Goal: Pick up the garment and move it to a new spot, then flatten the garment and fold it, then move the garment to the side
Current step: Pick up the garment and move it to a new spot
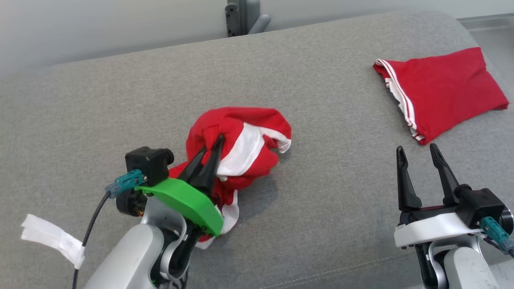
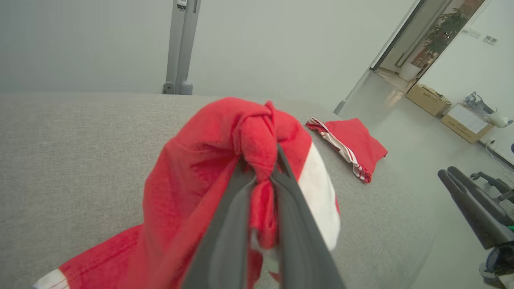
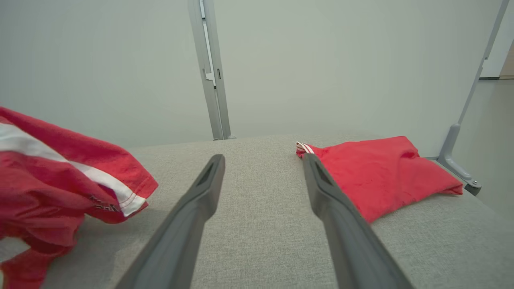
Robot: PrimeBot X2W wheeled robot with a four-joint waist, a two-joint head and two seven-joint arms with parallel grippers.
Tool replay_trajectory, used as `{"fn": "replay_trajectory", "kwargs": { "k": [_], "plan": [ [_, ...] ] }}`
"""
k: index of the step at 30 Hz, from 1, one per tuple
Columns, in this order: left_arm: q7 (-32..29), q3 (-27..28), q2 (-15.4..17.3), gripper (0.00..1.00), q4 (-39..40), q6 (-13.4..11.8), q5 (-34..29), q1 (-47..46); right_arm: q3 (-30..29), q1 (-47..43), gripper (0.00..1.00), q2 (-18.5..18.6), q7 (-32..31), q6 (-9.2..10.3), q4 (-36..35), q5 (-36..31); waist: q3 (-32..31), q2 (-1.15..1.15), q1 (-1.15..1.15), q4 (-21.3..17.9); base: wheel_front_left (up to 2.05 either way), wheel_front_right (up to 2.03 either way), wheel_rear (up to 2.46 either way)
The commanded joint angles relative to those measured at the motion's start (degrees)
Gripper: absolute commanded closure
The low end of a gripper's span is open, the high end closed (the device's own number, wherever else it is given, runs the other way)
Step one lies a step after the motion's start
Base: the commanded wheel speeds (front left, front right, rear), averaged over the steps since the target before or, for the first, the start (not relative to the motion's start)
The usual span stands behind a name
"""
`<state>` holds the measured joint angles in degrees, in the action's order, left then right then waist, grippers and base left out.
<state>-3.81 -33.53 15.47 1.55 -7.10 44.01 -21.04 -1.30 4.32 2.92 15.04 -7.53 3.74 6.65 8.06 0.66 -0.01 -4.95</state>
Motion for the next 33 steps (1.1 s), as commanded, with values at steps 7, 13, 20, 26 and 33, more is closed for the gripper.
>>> {"fn": "replay_trajectory", "kwargs": {
  "k": [7,13,20,26,33],
  "plan": [
    [5.8,1.0,-0.9,1.0,-22.7,4.5,1.1,0.9,0.2,0.0,0.0,0.0,0.2,0.08,0.2,1.0,-0.4,-0.66,0.01,-3.0,0.0,0.0,0.0],
    [11.1,-1.5,-2.7,1.0,-36.2,9.7,-0.9,-1.8,-0.1,0.1,0.0,0.0,0.2,0.08,0.7,0.8,-1.0,-0.66,0.01,-3.0,0.0,0.0,0.0],
    [16.6,-1.8,-3.8,0.0,-40.1,11.5,-2.4,-3.6,-0.8,-1.2,0.0,0.0,0.2,0.08,0.8,0.5,-2.8,-0.66,0.01,-1.9,0.0,0.0,0.0],
    [18.6,0.4,-1.2,0.0,-33.3,10.0,-3.8,0.4,-2.1,-2.8,0.0,0.0,0.2,0.08,0.3,0.4,-4.8,-0.66,0.01,-0.5,0.0,0.0,0.0],
    [19.0,5.8,3.2,0.0,-21.7,4.9,-8.1,8.5,-2.8,-4.5,0.0,0.0,0.2,0.08,-0.2,-0.3,-6.5,-0.66,0.01,1.1,0.0,0.0,0.0]
  ]
}}
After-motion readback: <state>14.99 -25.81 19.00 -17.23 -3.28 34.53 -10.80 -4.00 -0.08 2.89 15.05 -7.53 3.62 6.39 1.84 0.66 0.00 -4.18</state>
